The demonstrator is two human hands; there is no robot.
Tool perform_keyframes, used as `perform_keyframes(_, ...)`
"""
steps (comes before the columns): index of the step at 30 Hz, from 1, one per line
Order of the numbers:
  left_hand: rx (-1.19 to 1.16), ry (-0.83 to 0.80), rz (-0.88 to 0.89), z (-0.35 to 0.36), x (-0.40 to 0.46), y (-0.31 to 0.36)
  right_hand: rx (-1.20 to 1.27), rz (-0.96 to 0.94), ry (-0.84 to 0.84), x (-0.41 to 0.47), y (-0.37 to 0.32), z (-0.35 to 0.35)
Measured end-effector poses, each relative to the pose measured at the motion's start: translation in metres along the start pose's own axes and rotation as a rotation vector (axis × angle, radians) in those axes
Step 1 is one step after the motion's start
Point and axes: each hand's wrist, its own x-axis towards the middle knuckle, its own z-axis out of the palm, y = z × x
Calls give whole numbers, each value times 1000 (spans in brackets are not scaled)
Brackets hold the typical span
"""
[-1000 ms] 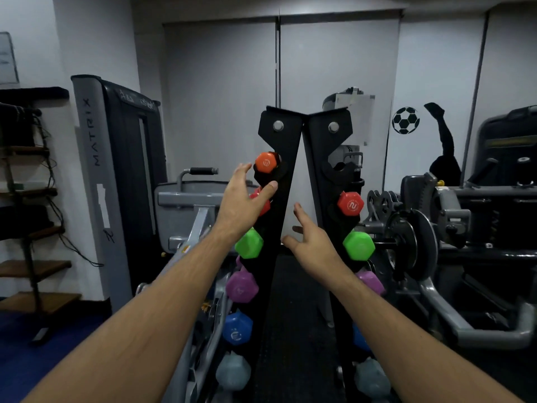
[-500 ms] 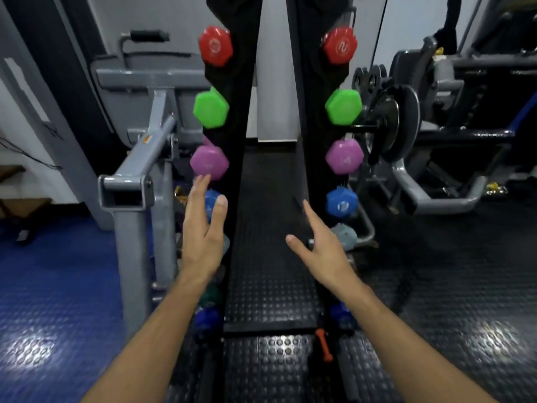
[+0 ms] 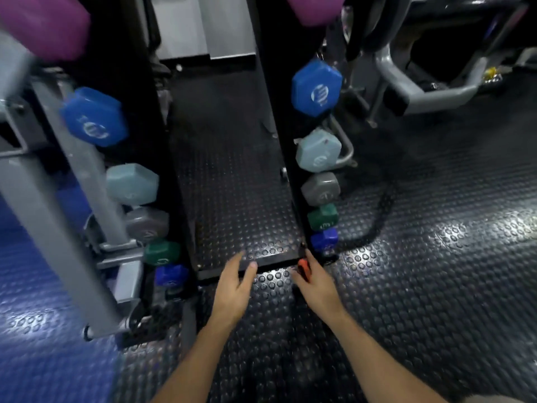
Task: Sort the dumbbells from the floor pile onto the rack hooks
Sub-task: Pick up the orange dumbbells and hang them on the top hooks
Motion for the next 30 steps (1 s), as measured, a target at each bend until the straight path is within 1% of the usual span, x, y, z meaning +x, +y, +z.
perform_keyframes(3, 5, -73, -104, 39, 19, -35, -26, 71, 18, 19, 53, 13)
perform_keyframes(6, 1, -123, -180, 76, 43, -66, -12, 138, -12, 44, 102, 27)
perform_keyframes(9, 25, -175, -190, 109, 64, -87, 69, 214, 59, 63, 135, 39)
perform_keyframes(11, 40, -222, -200, 131, 81, -101, 246, 339, 136, 80, 157, 45)
perform_keyframes(14, 37, -270, -225, 162, 112, -119, 661, 567, 221, 102, 182, 50)
perform_keyframes(17, 32, -295, -225, 191, 142, -125, 878, 649, 291, 116, 202, 55)
perform_keyframes(20, 73, -352, -213, 217, 173, -129, 1017, 703, 340, 129, 219, 59)
perform_keyframes(23, 177, -403, -163, 241, 202, -136, 1126, 741, 384, 142, 235, 64)
perform_keyframes(25, 263, -438, -104, 255, 213, -135, 1216, 726, 391, 150, 245, 65)
perform_keyframes(28, 374, -503, -71, 272, 220, -134, 1316, 664, 371, 156, 258, 67)
perform_keyframes(30, 420, -483, -38, 277, 221, -137, 1352, 627, 321, 163, 267, 71)
